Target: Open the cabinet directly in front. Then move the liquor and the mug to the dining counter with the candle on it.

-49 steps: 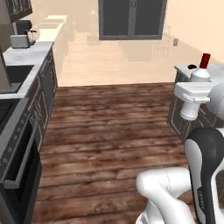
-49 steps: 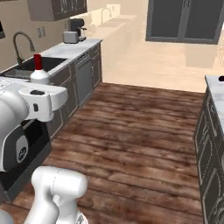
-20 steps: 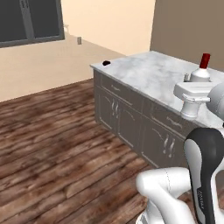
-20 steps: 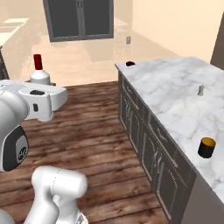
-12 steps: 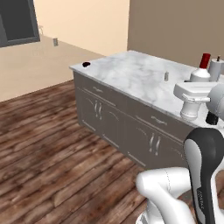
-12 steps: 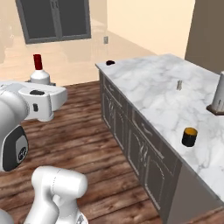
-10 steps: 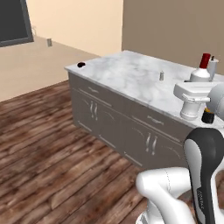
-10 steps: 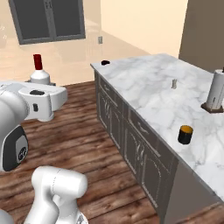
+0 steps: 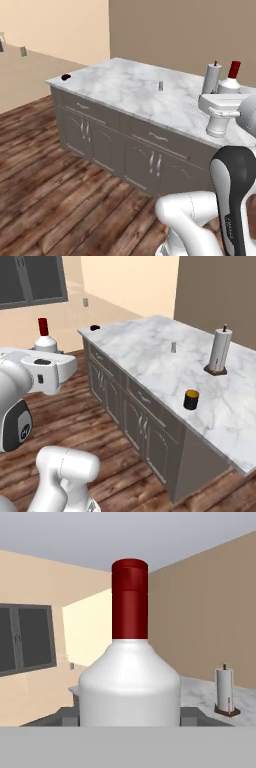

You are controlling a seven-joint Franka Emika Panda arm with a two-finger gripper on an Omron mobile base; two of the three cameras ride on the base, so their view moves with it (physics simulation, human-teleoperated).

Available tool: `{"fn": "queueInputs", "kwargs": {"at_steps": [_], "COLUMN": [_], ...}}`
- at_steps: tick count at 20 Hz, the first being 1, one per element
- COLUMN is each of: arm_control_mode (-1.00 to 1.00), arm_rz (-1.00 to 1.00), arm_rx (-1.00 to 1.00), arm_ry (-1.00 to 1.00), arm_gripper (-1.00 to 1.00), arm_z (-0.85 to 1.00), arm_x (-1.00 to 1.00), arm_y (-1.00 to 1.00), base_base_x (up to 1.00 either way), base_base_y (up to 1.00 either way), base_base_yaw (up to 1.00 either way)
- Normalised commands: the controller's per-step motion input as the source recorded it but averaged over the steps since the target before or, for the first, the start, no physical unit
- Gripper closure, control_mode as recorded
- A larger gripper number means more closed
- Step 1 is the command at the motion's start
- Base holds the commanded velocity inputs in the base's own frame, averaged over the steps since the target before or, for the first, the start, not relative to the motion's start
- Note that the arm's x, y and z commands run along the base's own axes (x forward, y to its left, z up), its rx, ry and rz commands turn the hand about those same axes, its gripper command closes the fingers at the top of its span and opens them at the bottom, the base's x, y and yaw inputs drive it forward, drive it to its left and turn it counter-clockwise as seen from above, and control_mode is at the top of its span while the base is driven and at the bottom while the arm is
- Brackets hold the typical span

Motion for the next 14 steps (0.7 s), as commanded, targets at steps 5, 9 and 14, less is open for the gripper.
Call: {"fn": "queueInputs", "kwargs": {"at_steps": [5,9,14], "arm_control_mode": [1.0,1.0,1.0], "arm_rz": [0.0,0.0,0.0], "arm_rx": [0.0,0.0,0.0], "arm_ry": [0.0,0.0,0.0], "arm_gripper": [1.0,1.0,1.0], "arm_z": [0.0,0.0,0.0], "arm_x": [0.0,0.0,0.0], "arm_y": [0.0,0.0,0.0], "base_base_x": [0.06,0.21,0.29], "base_base_y": [-0.13,-0.02,0.0], "base_base_yaw": [-0.27,-0.26,-0.27]}}
